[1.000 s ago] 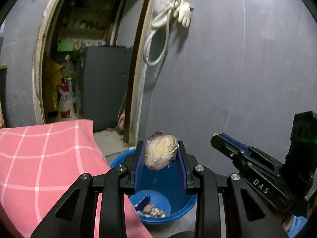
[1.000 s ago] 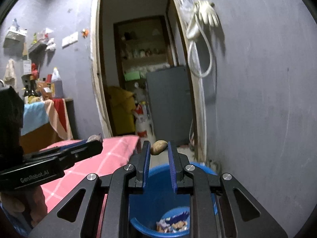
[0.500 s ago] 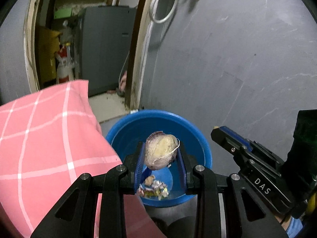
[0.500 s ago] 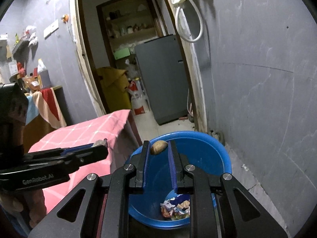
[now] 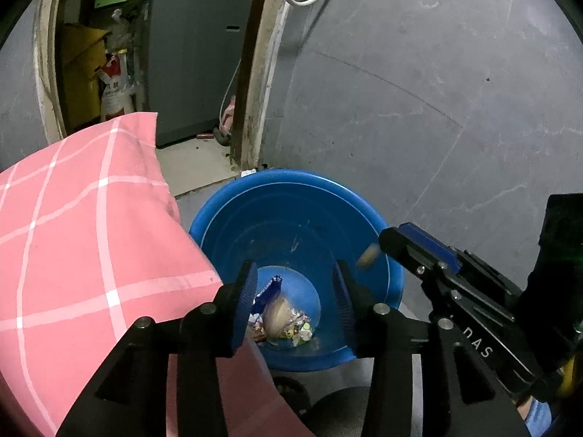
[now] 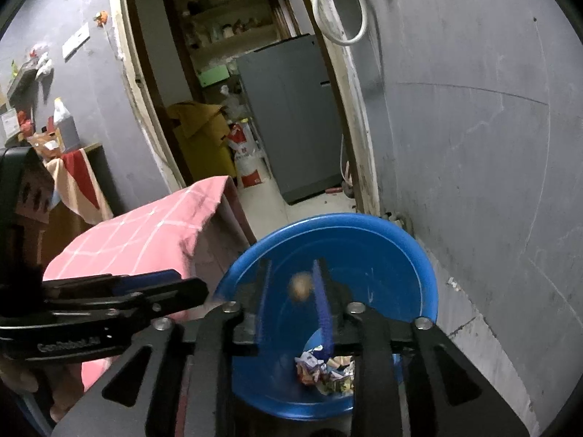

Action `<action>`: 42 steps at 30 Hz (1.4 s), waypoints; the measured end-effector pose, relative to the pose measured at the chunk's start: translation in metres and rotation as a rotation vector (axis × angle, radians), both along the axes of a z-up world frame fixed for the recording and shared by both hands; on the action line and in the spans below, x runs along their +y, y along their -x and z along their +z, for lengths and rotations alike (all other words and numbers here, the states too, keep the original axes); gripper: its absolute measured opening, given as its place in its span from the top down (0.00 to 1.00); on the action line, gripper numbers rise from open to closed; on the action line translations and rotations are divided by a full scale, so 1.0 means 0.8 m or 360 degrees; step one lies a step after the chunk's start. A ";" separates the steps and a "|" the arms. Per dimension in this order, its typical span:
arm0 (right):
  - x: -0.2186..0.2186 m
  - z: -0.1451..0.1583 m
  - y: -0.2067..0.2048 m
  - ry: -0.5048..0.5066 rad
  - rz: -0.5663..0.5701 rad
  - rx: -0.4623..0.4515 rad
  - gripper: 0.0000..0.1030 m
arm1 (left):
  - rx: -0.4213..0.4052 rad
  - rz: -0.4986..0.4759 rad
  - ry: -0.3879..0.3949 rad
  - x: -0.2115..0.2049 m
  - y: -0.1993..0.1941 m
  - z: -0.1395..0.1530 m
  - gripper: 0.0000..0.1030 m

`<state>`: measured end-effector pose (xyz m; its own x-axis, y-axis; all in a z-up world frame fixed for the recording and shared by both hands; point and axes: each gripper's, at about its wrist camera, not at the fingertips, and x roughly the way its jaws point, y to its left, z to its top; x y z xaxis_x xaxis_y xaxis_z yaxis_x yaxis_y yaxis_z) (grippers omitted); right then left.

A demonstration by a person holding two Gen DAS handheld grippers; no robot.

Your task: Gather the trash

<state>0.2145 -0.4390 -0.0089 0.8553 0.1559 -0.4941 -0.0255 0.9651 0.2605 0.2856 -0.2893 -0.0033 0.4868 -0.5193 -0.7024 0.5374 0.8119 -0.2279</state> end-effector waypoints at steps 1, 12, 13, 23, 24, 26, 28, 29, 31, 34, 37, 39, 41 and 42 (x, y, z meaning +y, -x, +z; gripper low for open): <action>-0.001 0.000 0.001 -0.0005 -0.0002 0.0001 0.69 | -0.0002 0.0004 0.0002 0.001 0.001 0.002 0.64; 0.005 0.023 0.022 0.0032 -0.0028 -0.0076 0.57 | -0.0158 0.0169 0.0148 0.054 0.029 0.029 0.54; 0.007 0.027 0.026 0.0038 -0.0029 -0.0089 0.56 | -0.0174 0.0189 0.0165 0.061 0.032 0.033 0.53; 0.031 0.068 0.064 0.0092 -0.0075 -0.0234 0.26 | -0.0382 0.0373 0.0278 0.122 0.076 0.074 0.26; 0.033 0.072 0.069 0.0096 -0.0080 -0.0249 0.24 | -0.0398 0.0379 0.0280 0.124 0.081 0.077 0.23; 0.040 0.079 0.076 0.0103 -0.0088 -0.0271 0.19 | -0.0437 0.0395 0.0290 0.131 0.095 0.084 0.19; 0.047 0.086 0.085 0.0110 -0.0087 -0.0303 0.12 | -0.0484 0.0413 0.0302 0.139 0.109 0.091 0.12; 0.050 0.088 0.088 0.0117 -0.0087 -0.0312 0.09 | -0.0508 0.0427 0.0308 0.143 0.116 0.094 0.08; 0.058 0.094 0.100 0.0134 -0.0089 -0.0352 0.00 | -0.0565 0.0449 0.0331 0.151 0.132 0.099 0.06; 0.067 0.102 0.113 0.0142 -0.0088 -0.0401 0.00 | -0.0624 0.0456 0.0355 0.164 0.152 0.107 0.06; 0.076 0.107 0.130 0.0144 -0.0093 -0.0440 0.00 | -0.0661 0.0480 0.0359 0.178 0.171 0.111 0.05; 0.081 0.110 0.142 0.0149 -0.0092 -0.0471 0.00 | -0.0689 0.0488 0.0359 0.186 0.185 0.113 0.04; 0.088 0.112 0.155 0.0155 -0.0089 -0.0504 0.00 | -0.0719 0.0501 0.0337 0.194 0.197 0.112 0.03; 0.093 0.112 0.161 0.0161 -0.0085 -0.0519 0.00 | -0.0731 0.0507 0.0317 0.197 0.204 0.112 0.03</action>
<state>0.0854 -0.3646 0.0811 0.9764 0.0707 -0.2039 -0.0402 0.9878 0.1502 0.1225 -0.1318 0.0861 0.8712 -0.3981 -0.2872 0.3540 0.9149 -0.1941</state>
